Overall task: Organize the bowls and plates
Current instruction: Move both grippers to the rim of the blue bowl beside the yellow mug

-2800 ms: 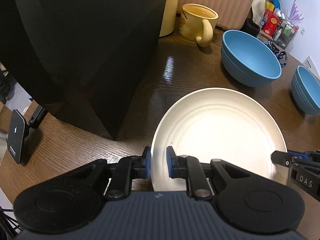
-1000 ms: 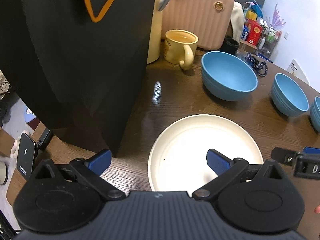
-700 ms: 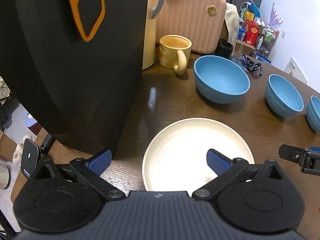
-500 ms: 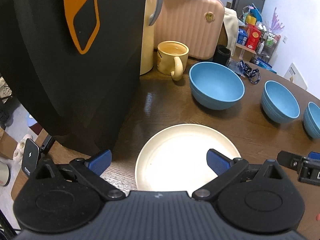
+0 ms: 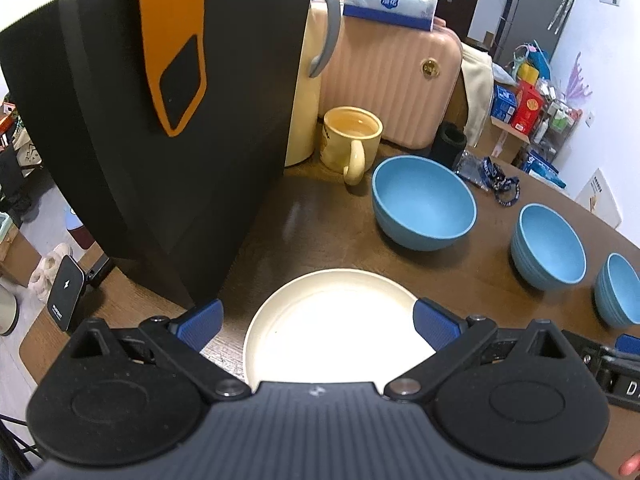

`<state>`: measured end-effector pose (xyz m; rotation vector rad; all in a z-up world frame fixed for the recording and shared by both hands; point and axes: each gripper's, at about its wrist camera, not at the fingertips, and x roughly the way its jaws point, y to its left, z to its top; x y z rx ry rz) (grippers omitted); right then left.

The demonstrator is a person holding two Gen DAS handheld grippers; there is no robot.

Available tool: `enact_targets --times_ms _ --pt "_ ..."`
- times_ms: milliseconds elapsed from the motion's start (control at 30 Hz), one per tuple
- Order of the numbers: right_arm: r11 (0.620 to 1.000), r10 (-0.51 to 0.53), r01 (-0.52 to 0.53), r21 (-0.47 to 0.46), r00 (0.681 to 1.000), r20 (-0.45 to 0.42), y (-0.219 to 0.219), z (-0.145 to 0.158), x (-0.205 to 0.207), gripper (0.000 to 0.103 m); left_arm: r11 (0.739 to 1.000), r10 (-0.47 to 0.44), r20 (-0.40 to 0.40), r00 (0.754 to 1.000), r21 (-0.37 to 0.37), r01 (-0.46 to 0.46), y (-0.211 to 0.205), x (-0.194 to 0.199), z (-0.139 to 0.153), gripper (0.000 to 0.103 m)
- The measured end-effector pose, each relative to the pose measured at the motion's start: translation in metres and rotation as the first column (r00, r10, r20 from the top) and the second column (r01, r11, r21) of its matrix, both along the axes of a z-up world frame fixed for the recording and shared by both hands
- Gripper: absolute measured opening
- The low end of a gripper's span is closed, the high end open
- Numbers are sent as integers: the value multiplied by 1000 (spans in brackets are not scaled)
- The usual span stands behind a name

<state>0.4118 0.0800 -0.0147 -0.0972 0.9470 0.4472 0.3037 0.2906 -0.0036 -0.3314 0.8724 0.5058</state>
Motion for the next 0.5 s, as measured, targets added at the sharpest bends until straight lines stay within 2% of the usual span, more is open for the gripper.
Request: enact_targets --times_ms 500 --pt "997 -71 72 28 997 -30 9 7 31 103 999 -42 -28 999 8 42 11 50 7 103"
